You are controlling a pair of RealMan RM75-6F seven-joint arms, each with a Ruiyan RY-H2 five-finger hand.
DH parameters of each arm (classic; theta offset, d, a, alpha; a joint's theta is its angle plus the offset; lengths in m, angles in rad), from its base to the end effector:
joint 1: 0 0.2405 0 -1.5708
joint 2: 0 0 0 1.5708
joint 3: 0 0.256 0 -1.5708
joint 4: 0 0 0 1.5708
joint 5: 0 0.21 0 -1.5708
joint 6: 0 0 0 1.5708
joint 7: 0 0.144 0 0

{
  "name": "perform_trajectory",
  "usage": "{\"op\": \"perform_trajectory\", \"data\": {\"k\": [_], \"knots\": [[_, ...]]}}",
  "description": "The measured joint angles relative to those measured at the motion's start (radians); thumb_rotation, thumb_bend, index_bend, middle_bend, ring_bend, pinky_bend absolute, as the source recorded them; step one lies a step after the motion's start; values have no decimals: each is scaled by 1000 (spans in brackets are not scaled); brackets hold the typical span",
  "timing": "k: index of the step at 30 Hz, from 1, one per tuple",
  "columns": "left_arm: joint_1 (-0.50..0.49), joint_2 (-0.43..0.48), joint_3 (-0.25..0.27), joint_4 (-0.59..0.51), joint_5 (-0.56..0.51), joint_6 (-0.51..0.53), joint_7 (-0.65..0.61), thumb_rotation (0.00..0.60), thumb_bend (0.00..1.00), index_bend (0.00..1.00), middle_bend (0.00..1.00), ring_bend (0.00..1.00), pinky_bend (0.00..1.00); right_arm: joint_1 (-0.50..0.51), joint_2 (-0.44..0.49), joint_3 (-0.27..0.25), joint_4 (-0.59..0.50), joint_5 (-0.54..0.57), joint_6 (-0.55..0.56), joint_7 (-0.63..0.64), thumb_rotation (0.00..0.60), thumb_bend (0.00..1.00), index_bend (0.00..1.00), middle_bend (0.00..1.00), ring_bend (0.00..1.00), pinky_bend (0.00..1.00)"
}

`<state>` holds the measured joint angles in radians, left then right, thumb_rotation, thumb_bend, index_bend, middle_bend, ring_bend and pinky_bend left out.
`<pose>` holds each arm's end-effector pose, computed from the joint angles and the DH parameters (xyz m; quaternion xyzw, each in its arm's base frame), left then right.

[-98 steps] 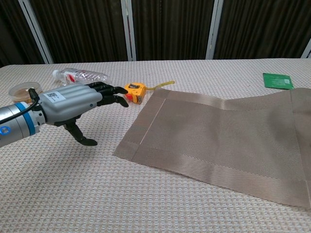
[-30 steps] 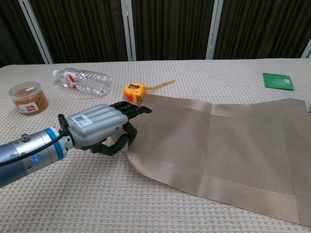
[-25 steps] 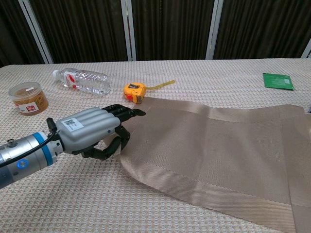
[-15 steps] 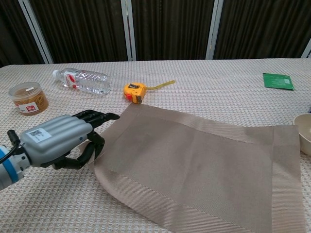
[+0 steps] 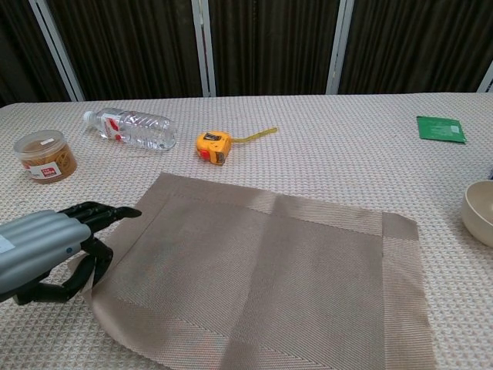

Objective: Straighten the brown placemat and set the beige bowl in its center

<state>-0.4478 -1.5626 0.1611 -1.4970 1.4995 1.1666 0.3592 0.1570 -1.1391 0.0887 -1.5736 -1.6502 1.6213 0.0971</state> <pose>-0.2210 0.2036 -0.0401 -0.8100 -0.3289 -0.3190 0.3659 -0.2720 -0.2058 0.1708 0.5999 -0.3061 0.5090 0.5360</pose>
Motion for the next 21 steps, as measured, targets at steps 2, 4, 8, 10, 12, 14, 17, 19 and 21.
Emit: {"op": "perform_trajectory", "data": {"k": [2, 4, 8, 10, 12, 14, 17, 19, 21], "knots": [[4, 13, 15, -25, 4, -11, 1, 600, 737, 658, 0, 0, 0, 0, -1, 1, 0, 0, -1, -3, 600, 8, 0, 0, 0, 0], [8, 31, 29, -56, 5, -25, 8, 600, 737, 648, 0, 0, 0, 0, -2, 1, 1, 1, -3, -5, 600, 8, 0, 0, 0, 0], [17, 67, 53, -119, 4, -44, 35, 600, 734, 555, 0, 0, 0, 0, -4, 1, 2, 1, -5, -10, 600, 8, 0, 0, 0, 0], [21, 89, 66, -149, 5, -52, 46, 600, 676, 416, 0, 0, 0, 0, -6, 1, 2, 0, -6, -12, 600, 8, 0, 0, 0, 0], [23, 113, 80, -176, 5, -67, 54, 600, 534, 214, 0, 0, 0, 0, -7, 1, 2, -1, -7, -15, 600, 7, 0, 0, 0, 0], [23, 133, 90, -200, 3, -83, 55, 600, 430, 56, 0, 0, 0, 0, -7, 0, 1, -2, -7, -17, 600, 7, 0, 0, 0, 0], [18, 166, 107, -250, -1, -114, 37, 600, 377, 0, 0, 0, 0, 0, -9, 0, 1, -3, -9, -21, 600, 8, 0, 0, 0, 0], [14, 198, 119, -285, 5, -127, 12, 600, 373, 0, 0, 0, 0, 0, -10, 0, 1, -2, -11, -23, 600, 7, 0, 0, 0, 0], [12, 234, 127, -311, 30, -124, -16, 600, 372, 0, 0, 0, 0, 1, -11, 0, 2, -1, -16, -25, 600, 7, 0, 0, 0, 0]]}}
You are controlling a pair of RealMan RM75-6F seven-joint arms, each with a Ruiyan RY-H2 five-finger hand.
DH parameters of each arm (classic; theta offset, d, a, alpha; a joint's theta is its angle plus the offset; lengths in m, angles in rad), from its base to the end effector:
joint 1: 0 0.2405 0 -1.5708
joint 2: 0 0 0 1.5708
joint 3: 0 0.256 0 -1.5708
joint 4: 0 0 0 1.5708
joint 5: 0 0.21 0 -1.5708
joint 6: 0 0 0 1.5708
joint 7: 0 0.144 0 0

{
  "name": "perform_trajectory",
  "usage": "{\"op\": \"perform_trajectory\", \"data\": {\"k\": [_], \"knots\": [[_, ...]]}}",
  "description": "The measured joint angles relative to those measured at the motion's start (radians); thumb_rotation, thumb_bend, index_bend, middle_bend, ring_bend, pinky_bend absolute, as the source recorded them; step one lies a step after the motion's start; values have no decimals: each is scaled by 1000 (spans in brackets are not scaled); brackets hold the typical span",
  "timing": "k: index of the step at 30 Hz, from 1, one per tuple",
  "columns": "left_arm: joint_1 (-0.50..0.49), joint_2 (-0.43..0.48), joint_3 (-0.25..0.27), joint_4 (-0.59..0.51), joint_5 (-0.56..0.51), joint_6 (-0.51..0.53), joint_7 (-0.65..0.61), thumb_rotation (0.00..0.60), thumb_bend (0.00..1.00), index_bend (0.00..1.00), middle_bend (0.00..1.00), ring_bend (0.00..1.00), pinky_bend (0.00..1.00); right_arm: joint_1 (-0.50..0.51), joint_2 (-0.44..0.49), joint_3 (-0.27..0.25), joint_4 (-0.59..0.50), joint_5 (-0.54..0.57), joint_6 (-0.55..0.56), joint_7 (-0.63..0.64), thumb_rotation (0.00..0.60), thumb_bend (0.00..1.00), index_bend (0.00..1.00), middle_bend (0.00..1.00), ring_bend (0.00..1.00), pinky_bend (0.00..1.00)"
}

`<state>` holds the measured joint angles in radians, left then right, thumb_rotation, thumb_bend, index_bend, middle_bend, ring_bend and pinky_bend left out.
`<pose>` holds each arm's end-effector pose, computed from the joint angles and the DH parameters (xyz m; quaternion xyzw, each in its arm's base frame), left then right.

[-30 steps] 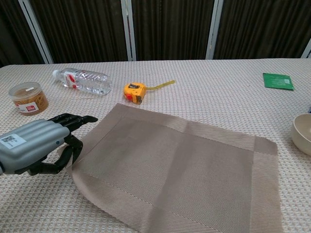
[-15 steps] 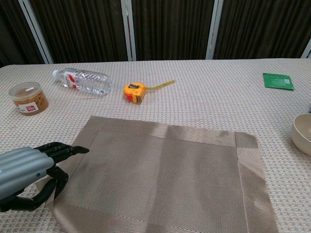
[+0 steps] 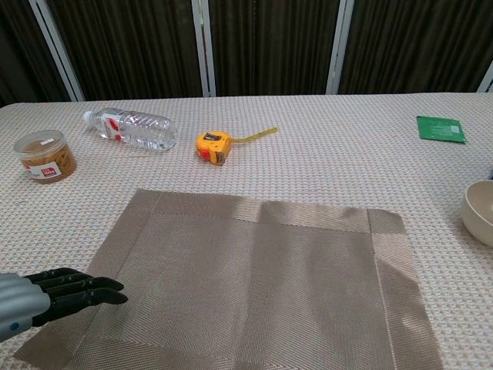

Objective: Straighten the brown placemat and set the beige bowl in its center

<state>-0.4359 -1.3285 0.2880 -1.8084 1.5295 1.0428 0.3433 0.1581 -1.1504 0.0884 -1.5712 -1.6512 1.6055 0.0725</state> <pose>-0.2191 0.1471 -0.0038 -0.8379 -0.3985 -0.2534 0.2738 -0.2721 -0.2064 0.1654 0.6059 -0.3055 0.5002 0.5379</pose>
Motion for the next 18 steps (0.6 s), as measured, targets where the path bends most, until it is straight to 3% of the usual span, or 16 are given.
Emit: {"op": "perform_trajectory", "data": {"k": [5, 10, 18], "knots": [[17, 49, 0, -20, 87, 98, -60, 600, 370, 0, 0, 0, 0, 4, -4, -1, 6, 7, -16, -4, 600, 7, 0, 0, 0, 0], [56, 112, -28, -20, 157, 275, -133, 600, 370, 0, 0, 0, 0, 11, -12, 1, 13, 19, -36, -19, 600, 8, 0, 0, 0, 0], [134, 182, -159, 2, 129, 497, -174, 600, 371, 0, 0, 0, 0, 45, -22, 6, 10, 27, -99, -56, 600, 7, 0, 0, 0, 0]]}}
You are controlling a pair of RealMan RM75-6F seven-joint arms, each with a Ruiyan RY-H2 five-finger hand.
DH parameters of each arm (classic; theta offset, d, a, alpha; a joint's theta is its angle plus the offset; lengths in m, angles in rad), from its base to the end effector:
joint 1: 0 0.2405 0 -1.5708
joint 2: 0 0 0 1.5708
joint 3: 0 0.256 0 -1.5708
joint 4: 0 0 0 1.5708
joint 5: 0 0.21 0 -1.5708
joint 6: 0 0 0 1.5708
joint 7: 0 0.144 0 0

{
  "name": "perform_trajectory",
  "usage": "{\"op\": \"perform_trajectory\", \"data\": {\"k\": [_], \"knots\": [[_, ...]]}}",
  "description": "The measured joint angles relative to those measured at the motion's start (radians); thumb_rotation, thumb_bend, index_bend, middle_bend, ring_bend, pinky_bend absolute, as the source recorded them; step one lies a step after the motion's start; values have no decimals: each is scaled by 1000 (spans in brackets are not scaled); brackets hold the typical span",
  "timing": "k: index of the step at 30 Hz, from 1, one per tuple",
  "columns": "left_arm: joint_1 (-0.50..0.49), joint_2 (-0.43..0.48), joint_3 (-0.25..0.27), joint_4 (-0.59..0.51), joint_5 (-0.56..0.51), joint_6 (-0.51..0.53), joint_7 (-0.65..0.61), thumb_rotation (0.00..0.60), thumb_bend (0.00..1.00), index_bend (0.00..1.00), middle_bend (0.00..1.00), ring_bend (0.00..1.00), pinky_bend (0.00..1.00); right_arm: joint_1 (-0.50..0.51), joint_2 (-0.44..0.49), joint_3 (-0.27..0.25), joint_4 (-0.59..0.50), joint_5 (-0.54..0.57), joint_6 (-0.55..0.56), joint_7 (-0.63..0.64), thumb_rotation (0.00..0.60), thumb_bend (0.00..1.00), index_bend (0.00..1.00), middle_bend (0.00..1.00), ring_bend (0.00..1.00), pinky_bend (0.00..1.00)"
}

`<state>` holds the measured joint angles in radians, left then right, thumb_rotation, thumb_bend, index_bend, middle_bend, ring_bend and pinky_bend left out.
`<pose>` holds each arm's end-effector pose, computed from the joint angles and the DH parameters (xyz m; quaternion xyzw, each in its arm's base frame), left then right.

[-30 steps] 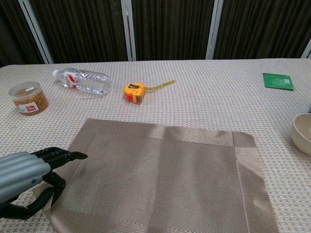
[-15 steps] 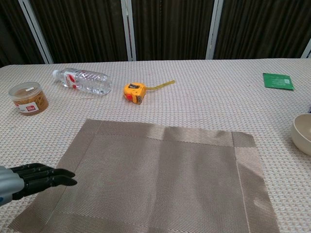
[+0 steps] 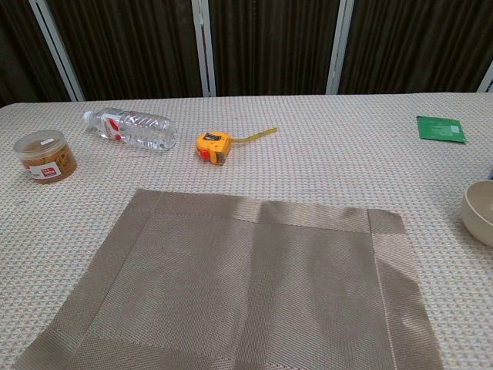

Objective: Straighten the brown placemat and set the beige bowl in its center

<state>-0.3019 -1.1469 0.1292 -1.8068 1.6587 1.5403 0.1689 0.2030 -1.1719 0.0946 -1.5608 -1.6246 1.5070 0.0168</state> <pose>-0.2214 0.1901 0.1175 -0.6882 -0.3286 -0.4528 0.4619 -0.2710 -0.2228 0.1491 0.6328 -0.3098 0.4674 0.5340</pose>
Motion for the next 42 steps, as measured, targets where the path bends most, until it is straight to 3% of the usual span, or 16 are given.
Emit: {"op": "perform_trajectory", "data": {"k": [5, 11, 17, 22, 32, 37, 42], "knots": [[34, 13, -74, 9, -73, 69, 0, 600, 371, 0, 0, 0, 0, 54, 9, 2, -30, -2, -99, -39, 600, 7, 33, 0, 0, 0], [51, 12, -123, 40, -127, 70, -7, 600, 372, 0, 0, 0, 0, 175, 39, 17, -118, 30, -327, -77, 600, 11, 134, 0, 0, 0], [53, 4, -147, 65, -156, 45, -11, 600, 371, 0, 0, 0, 0, 352, 11, 70, -143, 150, -574, -208, 600, 12, 248, 0, 0, 0], [55, 6, -170, 81, -187, 22, -26, 600, 372, 0, 0, 0, 0, 482, -82, 107, -95, 308, -712, -323, 600, 26, 276, 0, 0, 0], [63, 12, -187, 91, -198, 1, -43, 600, 371, 0, 0, 0, 0, 621, -242, 119, 57, 596, -801, -539, 600, 97, 372, 0, 0, 0], [67, 13, -189, 93, -194, -8, -48, 600, 372, 0, 0, 0, 0, 654, -272, 71, 87, 740, -793, -640, 600, 100, 388, 0, 0, 0], [68, 12, -193, 93, -181, -9, -42, 600, 372, 0, 0, 0, 0, 668, -279, 21, 93, 807, -773, -677, 600, 100, 405, 0, 0, 0]]}}
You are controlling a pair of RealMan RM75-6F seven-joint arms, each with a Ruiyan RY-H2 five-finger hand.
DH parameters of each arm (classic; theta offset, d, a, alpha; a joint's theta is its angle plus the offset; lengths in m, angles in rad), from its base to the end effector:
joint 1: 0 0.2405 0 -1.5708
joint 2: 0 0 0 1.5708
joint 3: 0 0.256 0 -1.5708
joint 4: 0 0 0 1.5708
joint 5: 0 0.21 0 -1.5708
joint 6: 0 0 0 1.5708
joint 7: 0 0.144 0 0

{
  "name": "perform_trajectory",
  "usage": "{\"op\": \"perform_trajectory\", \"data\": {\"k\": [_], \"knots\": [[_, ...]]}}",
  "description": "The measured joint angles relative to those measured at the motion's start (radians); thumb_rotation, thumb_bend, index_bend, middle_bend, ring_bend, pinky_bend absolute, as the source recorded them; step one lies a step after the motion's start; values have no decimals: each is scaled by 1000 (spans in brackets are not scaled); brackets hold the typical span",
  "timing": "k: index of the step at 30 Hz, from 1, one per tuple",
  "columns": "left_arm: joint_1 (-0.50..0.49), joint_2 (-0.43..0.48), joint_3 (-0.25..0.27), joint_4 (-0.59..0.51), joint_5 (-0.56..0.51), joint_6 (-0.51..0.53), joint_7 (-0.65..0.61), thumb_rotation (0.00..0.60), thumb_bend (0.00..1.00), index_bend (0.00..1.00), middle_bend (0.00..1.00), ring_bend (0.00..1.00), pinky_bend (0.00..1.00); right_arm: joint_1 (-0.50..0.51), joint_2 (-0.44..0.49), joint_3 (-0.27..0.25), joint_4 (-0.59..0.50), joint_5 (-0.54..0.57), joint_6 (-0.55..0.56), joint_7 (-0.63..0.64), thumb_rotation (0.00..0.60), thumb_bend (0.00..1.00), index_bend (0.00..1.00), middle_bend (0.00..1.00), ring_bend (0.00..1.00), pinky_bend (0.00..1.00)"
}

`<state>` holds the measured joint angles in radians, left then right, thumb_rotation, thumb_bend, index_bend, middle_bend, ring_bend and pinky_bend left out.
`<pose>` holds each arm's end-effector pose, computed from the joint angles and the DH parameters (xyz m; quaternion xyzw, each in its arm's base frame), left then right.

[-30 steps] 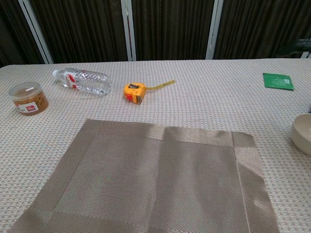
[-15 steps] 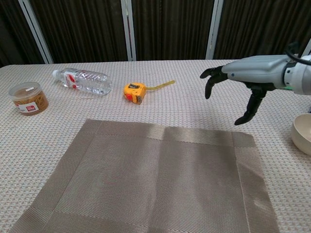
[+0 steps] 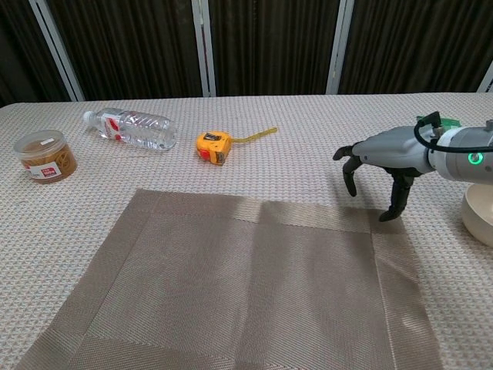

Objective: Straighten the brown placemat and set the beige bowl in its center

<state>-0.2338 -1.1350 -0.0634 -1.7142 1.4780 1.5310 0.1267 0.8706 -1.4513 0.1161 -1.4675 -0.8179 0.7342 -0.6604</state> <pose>-0.2585 0.2226 0.1545 -0.6065 -0.3305 -0.4428 0.5717 -0.1688 -0.3643 -0.0133 0.8210 -0.3270 0.1959 0.4250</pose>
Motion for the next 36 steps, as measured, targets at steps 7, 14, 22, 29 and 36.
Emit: {"op": "perform_trajectory", "data": {"k": [7, 14, 22, 29, 36], "knots": [[3, -8, -3, -4, 13, -5, 12, 600, 372, 0, 0, 0, 0, 9, -10, -30, 13, 21, 7, 8, 600, 100, 406, 0, 0, 0], [6, -9, -9, -5, 13, -14, 12, 600, 372, 0, 0, 0, 0, 15, -20, -50, 46, 36, 10, 19, 600, 100, 406, 0, 0, 0], [7, -9, -12, -5, 14, -25, 9, 600, 372, 0, 0, 0, 0, 22, -20, -71, 65, 62, -6, 34, 600, 100, 422, 0, 0, 0], [11, -9, -15, -6, 19, -25, 5, 600, 372, 0, 0, 0, 0, 19, -26, -79, 75, 44, -12, 67, 600, 102, 478, 0, 0, 0], [13, -10, -16, -6, 23, -28, 7, 600, 373, 0, 0, 0, 0, -1, -44, -80, 101, -36, -6, 143, 600, 109, 500, 0, 0, 0]]}}
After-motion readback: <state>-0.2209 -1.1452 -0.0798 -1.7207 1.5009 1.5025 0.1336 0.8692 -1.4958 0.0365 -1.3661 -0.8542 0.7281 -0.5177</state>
